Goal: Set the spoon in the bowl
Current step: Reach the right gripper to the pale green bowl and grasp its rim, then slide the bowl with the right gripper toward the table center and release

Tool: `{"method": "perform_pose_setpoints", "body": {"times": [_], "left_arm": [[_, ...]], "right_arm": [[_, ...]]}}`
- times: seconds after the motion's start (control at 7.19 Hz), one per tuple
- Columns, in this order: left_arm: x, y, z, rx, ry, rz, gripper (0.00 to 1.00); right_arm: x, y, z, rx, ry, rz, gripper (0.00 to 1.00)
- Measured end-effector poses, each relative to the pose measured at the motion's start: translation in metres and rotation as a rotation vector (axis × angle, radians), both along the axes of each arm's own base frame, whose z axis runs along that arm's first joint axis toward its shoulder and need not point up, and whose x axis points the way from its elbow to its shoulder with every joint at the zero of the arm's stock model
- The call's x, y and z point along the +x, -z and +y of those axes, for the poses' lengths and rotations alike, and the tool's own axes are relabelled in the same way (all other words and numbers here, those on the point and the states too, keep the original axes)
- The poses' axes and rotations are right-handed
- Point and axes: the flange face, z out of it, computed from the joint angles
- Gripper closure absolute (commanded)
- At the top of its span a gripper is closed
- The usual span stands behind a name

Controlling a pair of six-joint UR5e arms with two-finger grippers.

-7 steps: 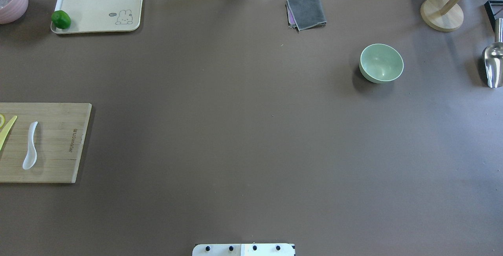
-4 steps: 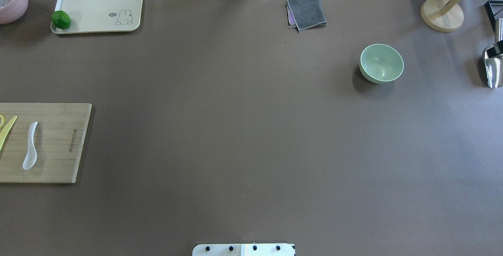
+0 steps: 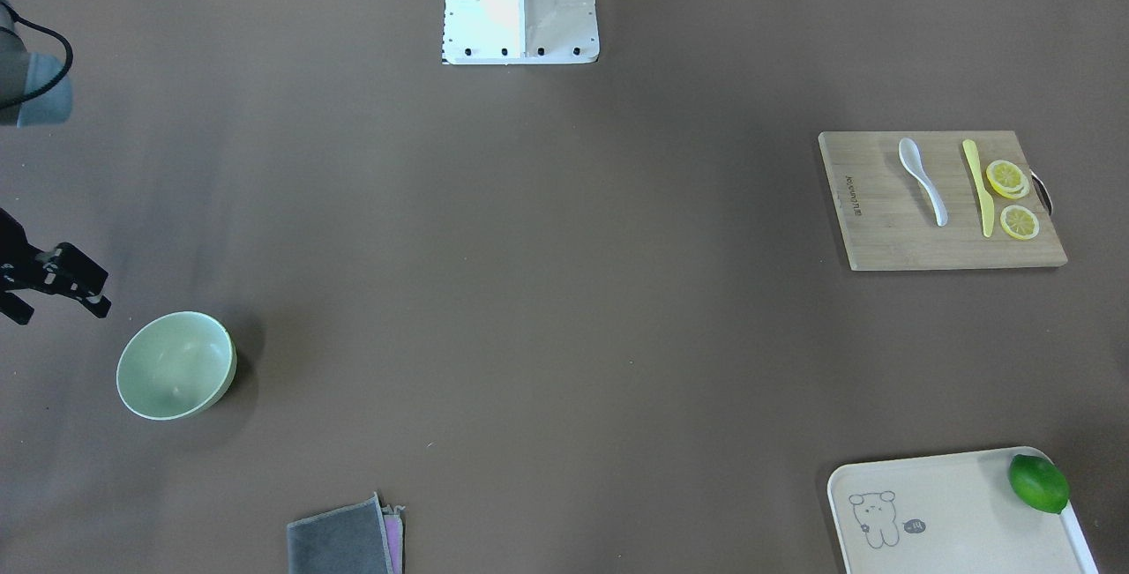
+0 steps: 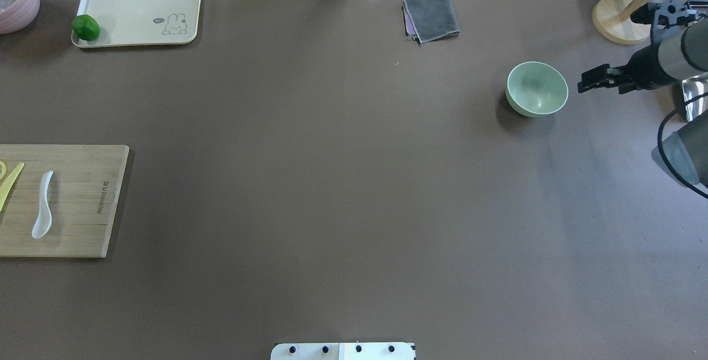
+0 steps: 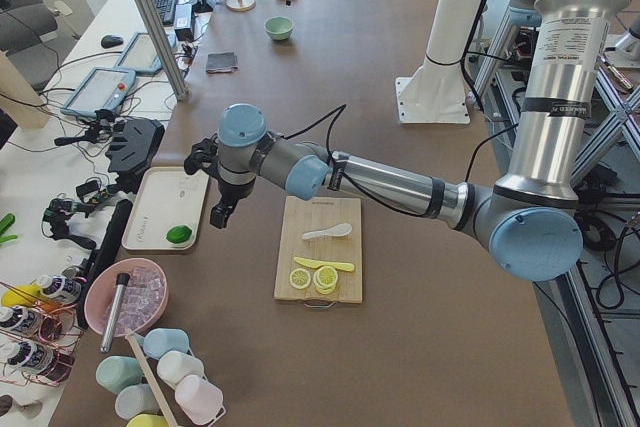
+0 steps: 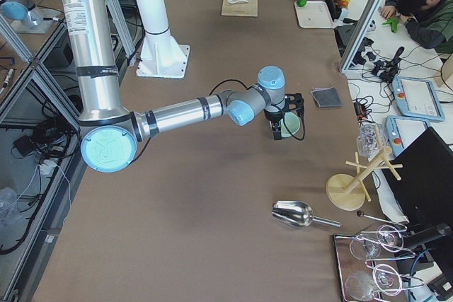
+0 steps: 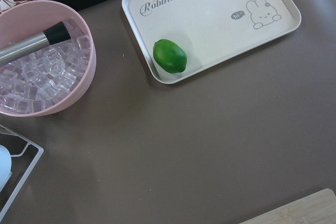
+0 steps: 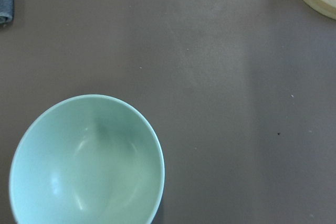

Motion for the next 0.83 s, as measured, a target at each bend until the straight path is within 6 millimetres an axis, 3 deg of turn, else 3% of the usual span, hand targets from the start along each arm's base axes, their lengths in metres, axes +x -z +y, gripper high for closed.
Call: {"method": "perform_pose_setpoints", "body": {"times": [0.14, 0.28, 0.42, 0.83], "left_arm": [[0.001, 0.000, 0.000, -0.001, -0.002, 0.000, 0.02], [0.003, -0.001, 0.000, -0.001, -0.004, 0.001, 0.02], [0.004, -0.001, 0.001, -0.002, -0.006, 0.001, 0.02], [0.005, -0.001, 0.000, -0.001, -0.009, 0.001, 0.02]], "right_arm": [[-0.022, -0.007, -0.005, -0.017, -0.046, 0.004, 0.30], [-0.039, -0.010, -0.006, -0.031, -0.084, 0.010, 0.77], [-0.053, -0.011, -0.003, -0.045, -0.111, 0.016, 1.00], [-0.074, -0.006, 0.003, -0.057, -0.130, 0.009, 1.00]]}}
